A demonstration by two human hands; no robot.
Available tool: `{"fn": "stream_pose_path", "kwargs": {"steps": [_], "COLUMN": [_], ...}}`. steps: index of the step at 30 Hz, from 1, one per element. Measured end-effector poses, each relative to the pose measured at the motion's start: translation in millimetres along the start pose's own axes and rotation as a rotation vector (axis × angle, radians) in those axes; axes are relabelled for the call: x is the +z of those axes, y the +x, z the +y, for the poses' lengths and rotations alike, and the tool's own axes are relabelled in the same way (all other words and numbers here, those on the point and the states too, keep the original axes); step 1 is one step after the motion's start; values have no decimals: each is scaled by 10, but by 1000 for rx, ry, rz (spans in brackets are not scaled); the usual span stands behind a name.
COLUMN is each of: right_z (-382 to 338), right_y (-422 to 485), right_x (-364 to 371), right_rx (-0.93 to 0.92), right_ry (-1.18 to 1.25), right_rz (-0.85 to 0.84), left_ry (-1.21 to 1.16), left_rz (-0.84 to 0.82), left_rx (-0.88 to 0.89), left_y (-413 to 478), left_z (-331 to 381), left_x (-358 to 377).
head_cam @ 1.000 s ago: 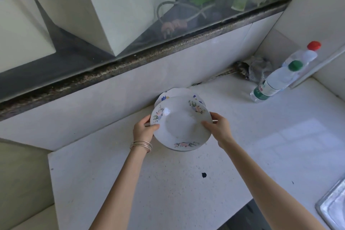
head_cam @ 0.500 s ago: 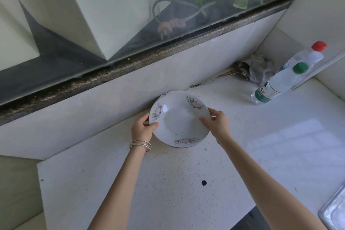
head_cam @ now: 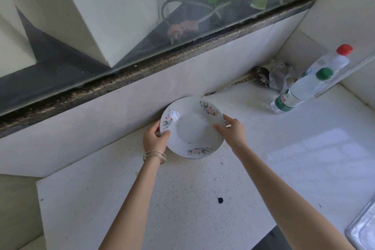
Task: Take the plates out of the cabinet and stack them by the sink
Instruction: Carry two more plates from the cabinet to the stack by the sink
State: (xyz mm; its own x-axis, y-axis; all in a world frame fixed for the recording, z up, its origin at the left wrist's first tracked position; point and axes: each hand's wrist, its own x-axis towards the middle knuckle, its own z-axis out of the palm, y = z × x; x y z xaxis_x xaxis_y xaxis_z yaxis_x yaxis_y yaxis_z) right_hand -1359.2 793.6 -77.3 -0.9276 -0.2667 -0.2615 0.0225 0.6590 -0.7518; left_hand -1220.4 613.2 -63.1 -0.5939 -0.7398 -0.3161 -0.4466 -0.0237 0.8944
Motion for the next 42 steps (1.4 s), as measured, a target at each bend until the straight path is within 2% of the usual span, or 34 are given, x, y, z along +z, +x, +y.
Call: {"fn": "stream_pose_path", "kwargs": {"steps": [4, 8, 13, 20, 26, 32, 38, 42], "right_z": [-31, -169, -377, -408, -164, 105, 221, 84], "right_y": [6, -59, -272, -842, -1418, -2011, -2582, -2924], "right_x": [-74, -275, -603, -913, -980, -961, -679, -324], "right_rx": [40, 13, -150, -527, -768, -889, -963, -1075], "right_ry": [-25, -108, -171, -381, -498, -518, -539, -557], "right_rz": [-78, -185, -115, -1, 80, -21, -215, -363], "left_ry": [48, 139, 281, 558, 774, 943, 1000, 968], "left_rz": [-21, -130, -123, 33, 245, 329, 359, 462], "left_rx": [-9, -29, 67, 473, 716, 582, 354, 191], "left_y": [-24, -50, -246, -921, -1696, -2472, -3211, -3609], "left_z": [39, 120, 255, 420, 269, -154, -672, -996], "left_x": [-42, -165, -334, -509, -595, -610, -860, -1214]}}
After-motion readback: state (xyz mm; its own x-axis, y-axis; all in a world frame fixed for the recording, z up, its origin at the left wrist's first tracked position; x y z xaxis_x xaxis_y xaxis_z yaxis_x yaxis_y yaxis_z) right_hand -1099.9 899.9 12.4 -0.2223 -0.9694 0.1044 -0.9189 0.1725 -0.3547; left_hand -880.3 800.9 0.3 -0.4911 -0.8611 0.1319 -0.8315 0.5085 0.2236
